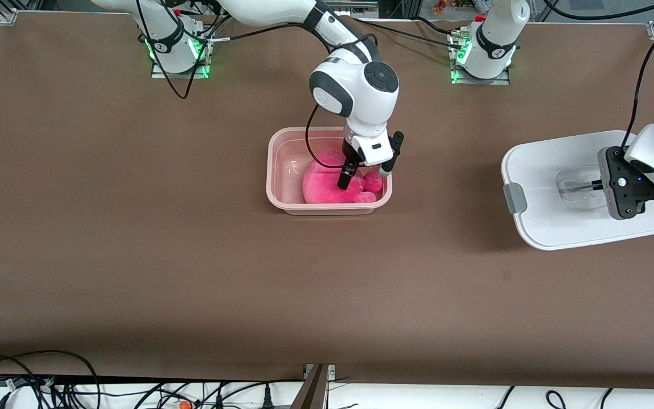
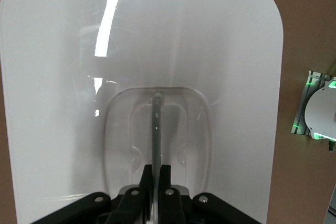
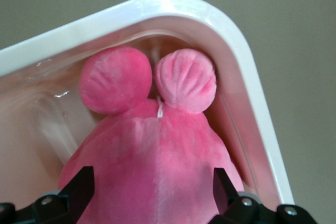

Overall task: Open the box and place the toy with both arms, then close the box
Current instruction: 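Lower the pink toy into the open box and release it, then raise the right gripper out of the box and withdraw it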

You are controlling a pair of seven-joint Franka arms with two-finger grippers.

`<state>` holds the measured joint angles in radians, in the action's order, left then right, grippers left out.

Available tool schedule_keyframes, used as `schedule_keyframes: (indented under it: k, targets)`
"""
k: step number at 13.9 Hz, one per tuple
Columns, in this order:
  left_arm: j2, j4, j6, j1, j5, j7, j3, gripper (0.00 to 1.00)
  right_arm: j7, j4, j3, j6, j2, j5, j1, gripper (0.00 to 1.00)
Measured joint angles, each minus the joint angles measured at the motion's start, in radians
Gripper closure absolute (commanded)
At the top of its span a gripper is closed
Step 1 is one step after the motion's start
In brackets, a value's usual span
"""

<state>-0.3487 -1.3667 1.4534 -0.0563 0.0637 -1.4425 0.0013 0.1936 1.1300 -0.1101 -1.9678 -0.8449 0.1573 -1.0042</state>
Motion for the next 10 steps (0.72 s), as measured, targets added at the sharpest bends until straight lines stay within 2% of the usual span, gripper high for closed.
schedule_keyframes:
  k: [2,4,7,10]
  targets:
    - [0.000,0.000,0.000,0.000,0.000,0.000,0.000,1.00,-0.009,-0.023,-0.018,0.038,0.009,-0.002,0.008,0.00]
    - [0.000,0.000,0.000,0.000,0.000,0.000,0.000,1.00,-0.019,-0.042,-0.035,0.059,0.054,-0.023,0.061,0.00]
    - [0.000,0.000,-0.001,0.000,0.000,0.000,-0.001,1.00,-0.015,-0.048,-0.044,0.196,0.192,-0.070,0.179,0.00]
    - [-0.002,-0.001,-0.016,0.001,-0.008,-0.001,-0.014,1.00,-0.018,0.062,-0.134,0.272,0.365,-0.109,0.196,0.00]
